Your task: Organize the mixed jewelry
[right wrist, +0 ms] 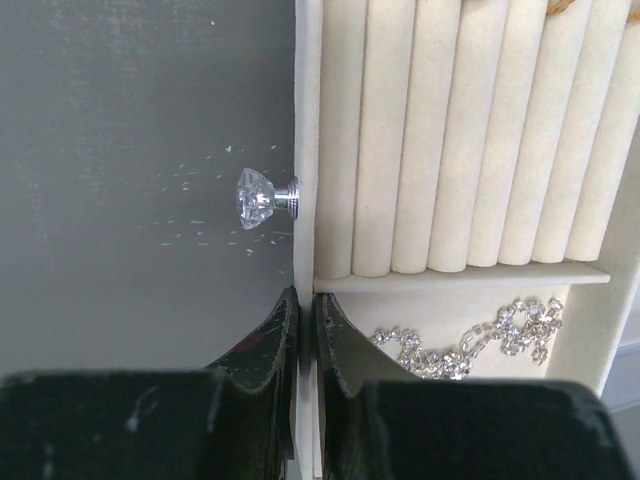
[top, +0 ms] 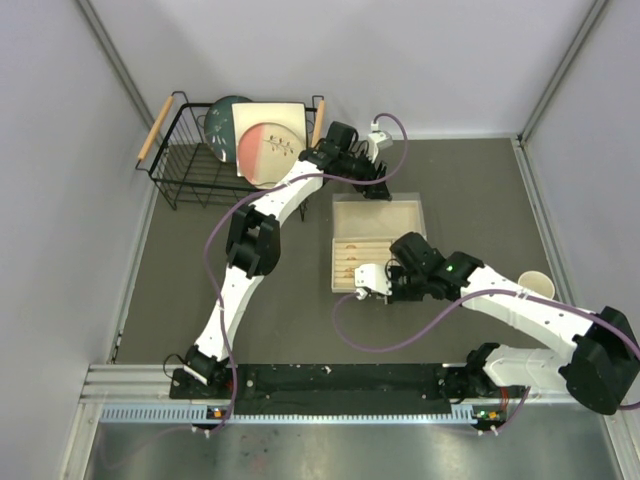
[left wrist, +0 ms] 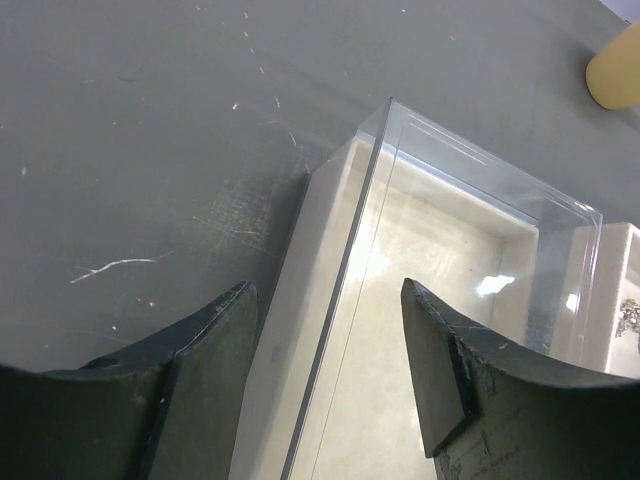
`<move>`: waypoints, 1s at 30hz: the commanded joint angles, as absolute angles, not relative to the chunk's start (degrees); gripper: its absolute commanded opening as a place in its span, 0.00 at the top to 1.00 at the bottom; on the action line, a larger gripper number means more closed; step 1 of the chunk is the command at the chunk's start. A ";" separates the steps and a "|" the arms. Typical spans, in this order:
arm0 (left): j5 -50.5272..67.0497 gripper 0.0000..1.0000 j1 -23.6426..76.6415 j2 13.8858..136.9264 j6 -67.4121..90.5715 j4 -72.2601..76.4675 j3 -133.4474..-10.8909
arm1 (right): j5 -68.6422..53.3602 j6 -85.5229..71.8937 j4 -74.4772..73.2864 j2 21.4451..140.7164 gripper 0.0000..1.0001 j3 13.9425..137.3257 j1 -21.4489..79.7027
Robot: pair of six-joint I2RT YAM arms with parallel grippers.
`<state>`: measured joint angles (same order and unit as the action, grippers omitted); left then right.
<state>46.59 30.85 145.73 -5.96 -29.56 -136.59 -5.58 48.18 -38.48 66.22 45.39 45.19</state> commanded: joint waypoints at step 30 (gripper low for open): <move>47.02 0.36 31.29 145.63 -7.47 -29.27 -135.35 | -6.86 42.80 -22.77 63.37 1.00 42.19 43.51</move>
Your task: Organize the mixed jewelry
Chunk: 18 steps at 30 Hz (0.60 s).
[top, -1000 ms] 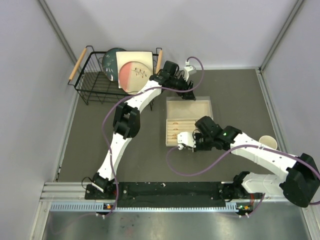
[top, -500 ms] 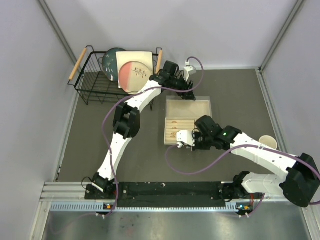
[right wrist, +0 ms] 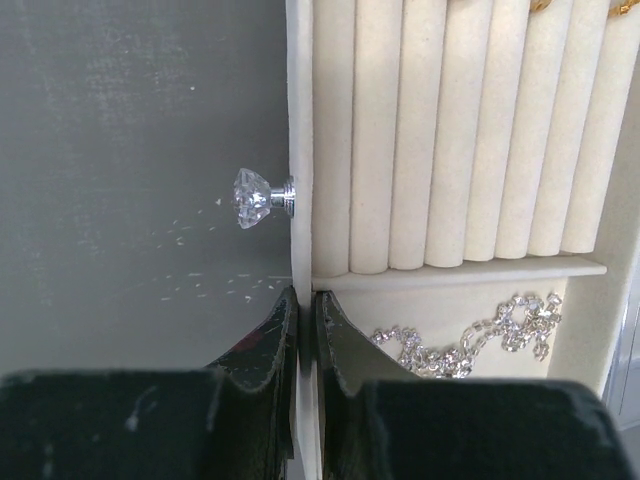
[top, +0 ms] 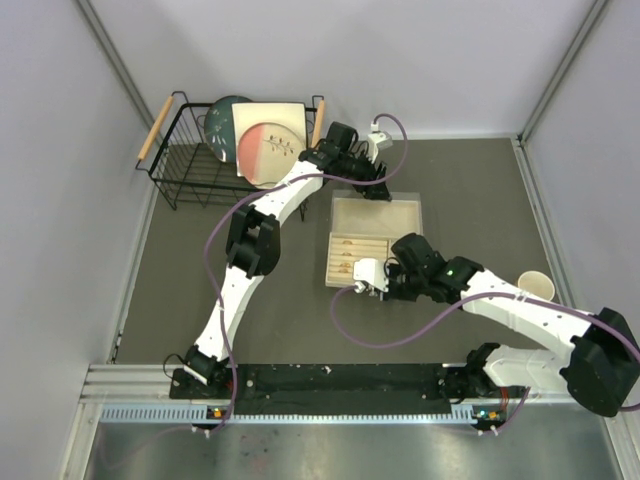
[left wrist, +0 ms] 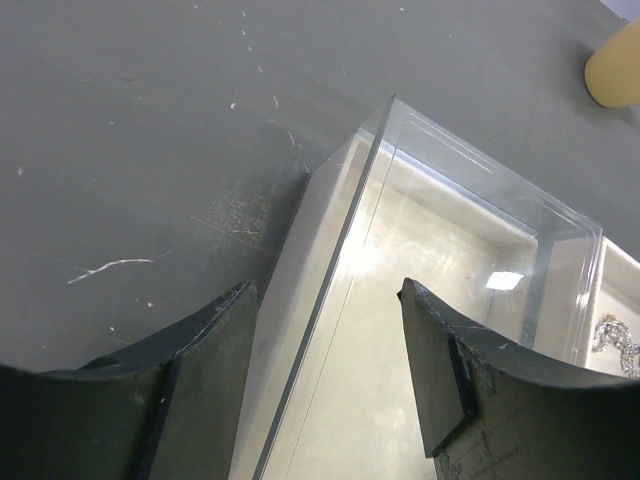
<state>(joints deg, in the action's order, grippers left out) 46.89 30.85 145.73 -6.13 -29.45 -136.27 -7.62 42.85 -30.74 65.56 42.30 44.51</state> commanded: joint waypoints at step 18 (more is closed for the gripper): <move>47.46 0.36 31.38 145.46 -7.82 -29.44 -134.47 | -3.52 45.88 -22.15 64.07 1.00 42.80 42.98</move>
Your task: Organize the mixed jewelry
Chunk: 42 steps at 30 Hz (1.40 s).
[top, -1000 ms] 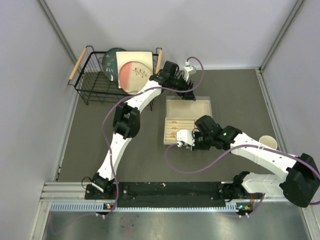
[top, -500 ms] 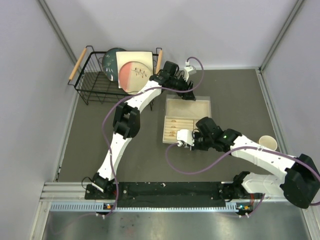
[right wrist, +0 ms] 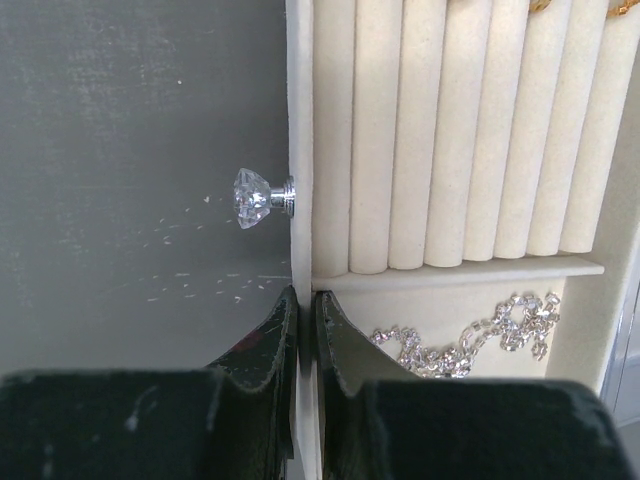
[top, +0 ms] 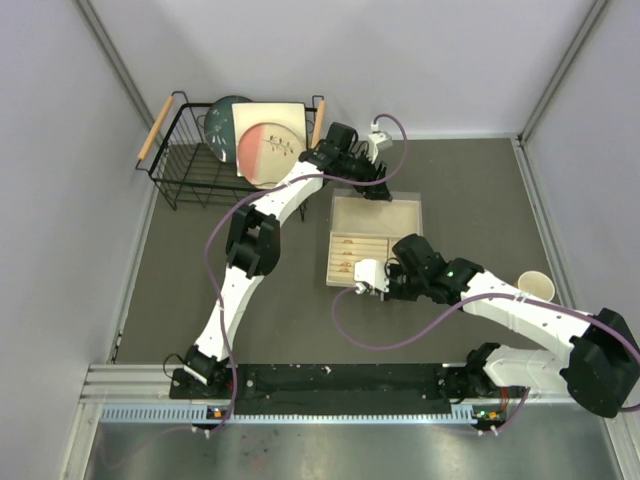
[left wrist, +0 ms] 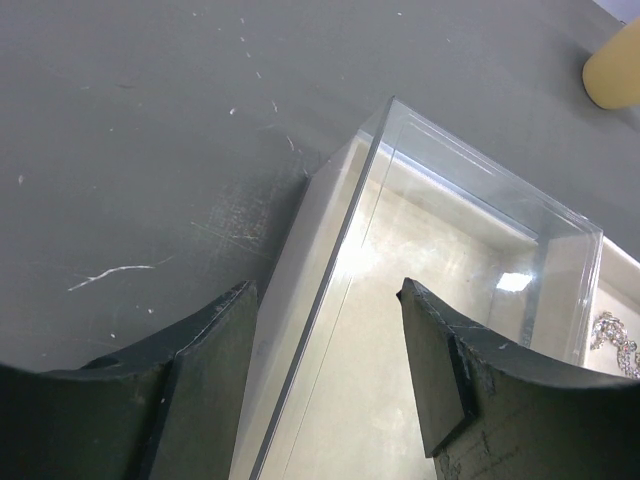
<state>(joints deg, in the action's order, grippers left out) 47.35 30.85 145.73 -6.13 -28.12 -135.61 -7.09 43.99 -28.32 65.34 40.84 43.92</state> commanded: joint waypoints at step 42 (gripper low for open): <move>48.16 0.36 31.73 146.43 -7.82 -29.18 -134.47 | -5.27 45.09 -23.11 68.29 1.00 47.29 41.75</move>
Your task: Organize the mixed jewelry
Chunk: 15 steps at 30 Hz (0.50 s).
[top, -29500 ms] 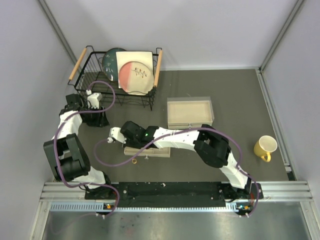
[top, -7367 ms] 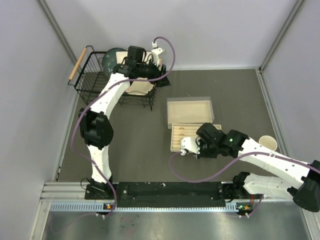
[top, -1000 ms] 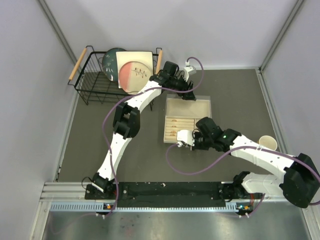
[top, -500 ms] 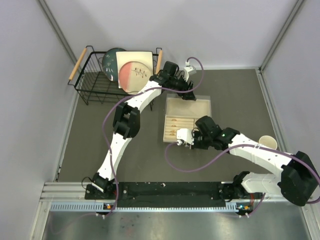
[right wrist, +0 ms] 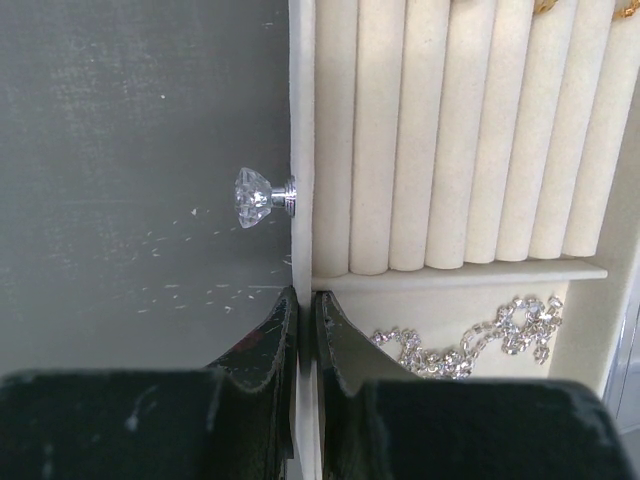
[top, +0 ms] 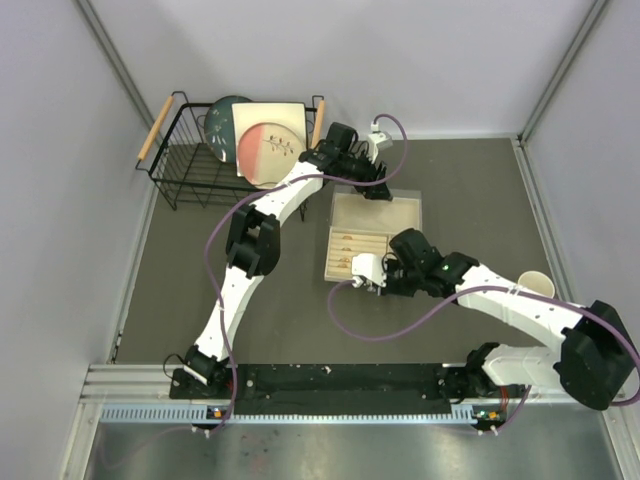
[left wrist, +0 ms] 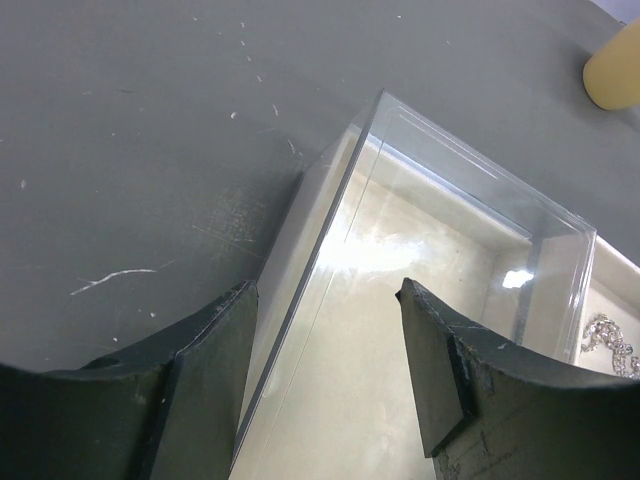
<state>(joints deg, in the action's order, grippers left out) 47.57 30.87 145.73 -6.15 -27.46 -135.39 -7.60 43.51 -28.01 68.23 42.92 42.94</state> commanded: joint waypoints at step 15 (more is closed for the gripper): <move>48.25 0.36 31.73 146.60 -7.91 -29.09 -134.47 | -6.85 44.30 -22.76 69.78 1.00 47.29 41.31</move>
